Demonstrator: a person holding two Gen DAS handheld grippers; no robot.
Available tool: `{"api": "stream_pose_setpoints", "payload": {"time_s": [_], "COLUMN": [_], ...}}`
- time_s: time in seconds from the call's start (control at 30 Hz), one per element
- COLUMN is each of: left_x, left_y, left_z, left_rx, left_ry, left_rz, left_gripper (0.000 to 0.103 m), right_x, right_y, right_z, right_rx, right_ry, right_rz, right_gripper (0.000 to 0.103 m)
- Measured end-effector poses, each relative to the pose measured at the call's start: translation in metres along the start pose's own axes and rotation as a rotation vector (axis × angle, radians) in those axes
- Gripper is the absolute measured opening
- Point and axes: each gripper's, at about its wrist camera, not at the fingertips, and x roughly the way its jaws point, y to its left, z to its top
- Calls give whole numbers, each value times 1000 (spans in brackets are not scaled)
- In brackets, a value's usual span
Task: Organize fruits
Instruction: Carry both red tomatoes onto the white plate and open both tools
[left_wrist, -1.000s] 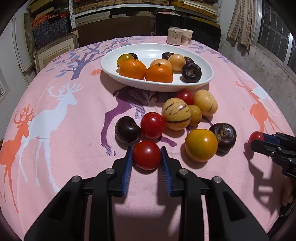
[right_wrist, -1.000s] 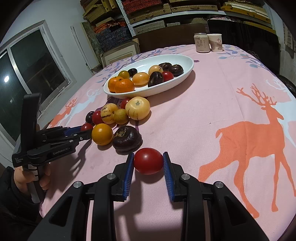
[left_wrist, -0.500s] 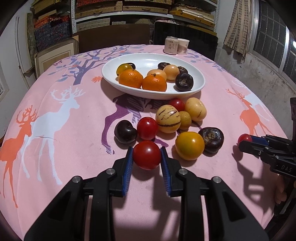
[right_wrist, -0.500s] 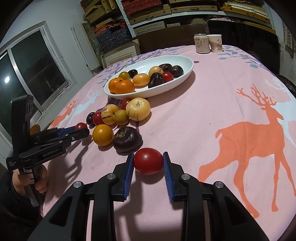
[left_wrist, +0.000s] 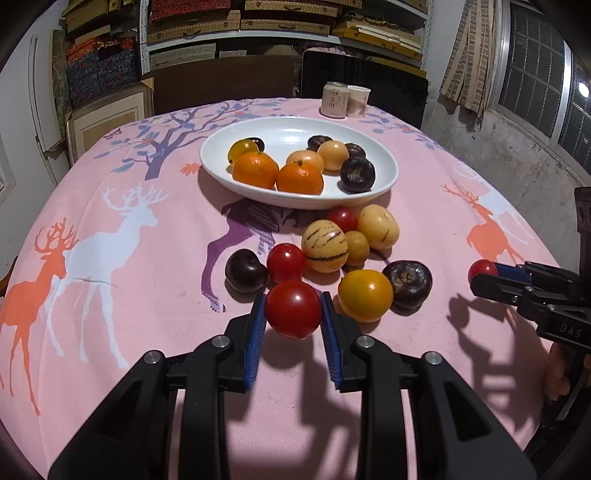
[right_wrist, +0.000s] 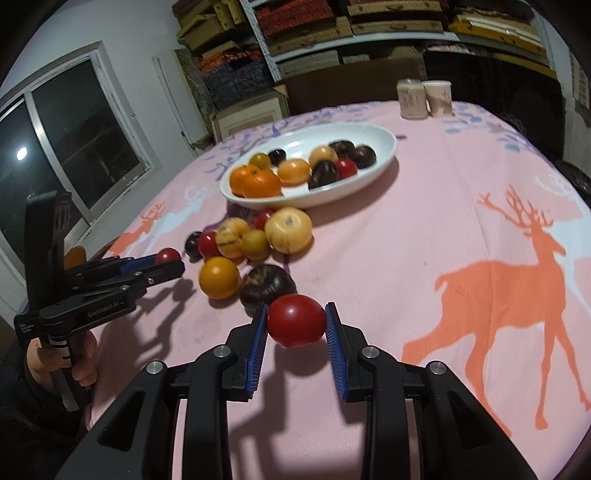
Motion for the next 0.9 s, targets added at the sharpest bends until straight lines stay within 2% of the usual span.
{"api": "stream_pose_setpoints", "payload": {"time_s": [0.23,0.4,0.5,0.57,0.67,0.77,0.8,0.83,0.9], "left_x": [-7,3,29,58,106,138,142,143,138], "left_y": [2,-3,-2,1,6,8,10,11,15], "left_z": [20,82,125,150,175,184,185,185,183], "left_rx": [-7,44,52,48,18,-3,-10,-16,-30], "left_ry": [-26,-72,-87,-62,10,53,54,54,32], "left_rz": [-30,-6,9,9,16,13,8,6,23], "left_gripper": [28,28,28,28,28,29,30,38,51], "right_x": [-2,5,34,63,108,138,144,147,144], "right_y": [7,1,-13,-24,-38,-47,-48,-49,-49], "right_z": [24,98,146,172,195,202,203,202,199], "right_rx": [-53,-49,10,37,81,99,95,91,94], "right_ry": [0,-39,-31,-19,22,34,34,34,23], "right_rz": [6,2,-12,-46,-63,-48,-46,-51,-52], "right_gripper": [31,31,31,31,31,33,33,39,41]}}
